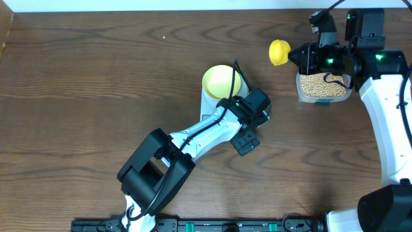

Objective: Scoop item into bowl and weigh 50g on scale

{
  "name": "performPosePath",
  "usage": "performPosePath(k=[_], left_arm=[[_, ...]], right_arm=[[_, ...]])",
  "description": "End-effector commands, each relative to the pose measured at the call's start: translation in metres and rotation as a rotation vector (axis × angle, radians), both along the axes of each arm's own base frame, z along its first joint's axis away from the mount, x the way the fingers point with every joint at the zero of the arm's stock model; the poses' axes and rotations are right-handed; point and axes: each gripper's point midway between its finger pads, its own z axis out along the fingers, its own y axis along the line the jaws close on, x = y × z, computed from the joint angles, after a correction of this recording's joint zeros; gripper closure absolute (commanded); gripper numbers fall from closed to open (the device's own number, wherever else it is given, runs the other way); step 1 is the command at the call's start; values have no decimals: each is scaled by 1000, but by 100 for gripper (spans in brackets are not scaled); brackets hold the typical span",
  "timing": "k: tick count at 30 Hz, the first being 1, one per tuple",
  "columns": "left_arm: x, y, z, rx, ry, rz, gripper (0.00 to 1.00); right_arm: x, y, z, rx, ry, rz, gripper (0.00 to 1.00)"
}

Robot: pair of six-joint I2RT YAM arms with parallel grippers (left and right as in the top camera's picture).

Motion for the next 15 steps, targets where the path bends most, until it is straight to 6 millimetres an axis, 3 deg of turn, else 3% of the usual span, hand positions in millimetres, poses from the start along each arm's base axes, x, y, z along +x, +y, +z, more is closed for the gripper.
performPosePath(k=[1,15], left_arm=[[1,1,1,7,-5,-14,2],[0,3,-7,23,9,-21,2]], right_arm=[[0,-1,13,-7,-39,7,99],[0,-1,13,-7,-38,7,99]])
